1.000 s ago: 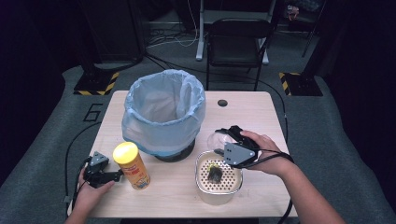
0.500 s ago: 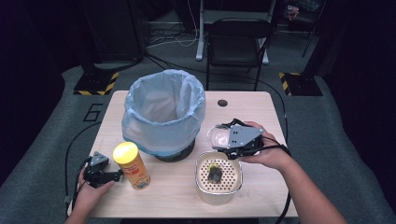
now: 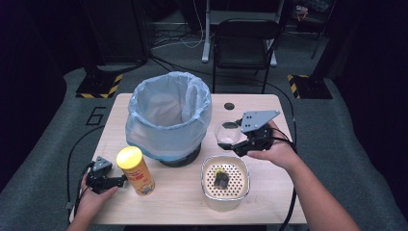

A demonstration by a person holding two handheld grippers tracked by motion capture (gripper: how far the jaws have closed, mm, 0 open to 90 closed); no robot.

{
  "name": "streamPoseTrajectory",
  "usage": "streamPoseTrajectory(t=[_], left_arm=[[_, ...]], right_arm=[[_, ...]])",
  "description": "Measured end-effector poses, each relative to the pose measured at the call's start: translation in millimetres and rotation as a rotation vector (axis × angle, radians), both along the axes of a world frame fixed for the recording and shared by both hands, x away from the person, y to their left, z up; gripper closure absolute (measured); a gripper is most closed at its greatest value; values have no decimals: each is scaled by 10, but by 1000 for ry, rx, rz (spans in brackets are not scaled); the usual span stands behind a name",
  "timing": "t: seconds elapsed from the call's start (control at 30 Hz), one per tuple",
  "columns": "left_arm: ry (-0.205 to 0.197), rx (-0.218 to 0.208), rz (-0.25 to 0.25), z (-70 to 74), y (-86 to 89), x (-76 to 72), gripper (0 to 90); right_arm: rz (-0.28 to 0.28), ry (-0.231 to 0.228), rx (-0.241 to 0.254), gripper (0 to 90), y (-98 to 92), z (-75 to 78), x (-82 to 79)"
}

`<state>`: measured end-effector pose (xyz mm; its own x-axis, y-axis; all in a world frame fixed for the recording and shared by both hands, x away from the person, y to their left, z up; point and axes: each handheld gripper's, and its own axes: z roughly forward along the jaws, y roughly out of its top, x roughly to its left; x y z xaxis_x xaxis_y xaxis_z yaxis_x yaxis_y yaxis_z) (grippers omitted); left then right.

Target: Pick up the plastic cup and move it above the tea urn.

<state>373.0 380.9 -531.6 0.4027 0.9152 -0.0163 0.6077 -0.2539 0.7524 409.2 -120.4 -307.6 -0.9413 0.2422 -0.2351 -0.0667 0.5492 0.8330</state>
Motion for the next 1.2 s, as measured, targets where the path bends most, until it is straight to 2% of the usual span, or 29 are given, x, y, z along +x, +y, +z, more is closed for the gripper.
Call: streamPoseTrajectory(t=[0.13,0.27,0.53,0.6,0.73,1.03,1.1,1.2], left_arm=[[0,0,0,0,0,0,144],[0,0,0,0,0,0,144],[1,-2,-8,0,3,1,136],[-2,3,-15,0,8,2,134],[4,5,-14,3,6,-1,135],[-1,-1,-9,-2,6,-1,138],[-2,-2,-9,-2,8,-1,141],[1,-1,-10,3,13,-1,143]], right_arm=[[-45,33,11,351,4,140,26],[-58,61,20,349,41,302,36],[-52,75,53,342,153,603,100],[-48,90,69,341,175,648,115],[-64,104,66,337,229,729,166],[-75,103,92,331,403,991,267],[-85,101,83,328,455,1044,297],[-88,108,104,325,536,1122,347]])
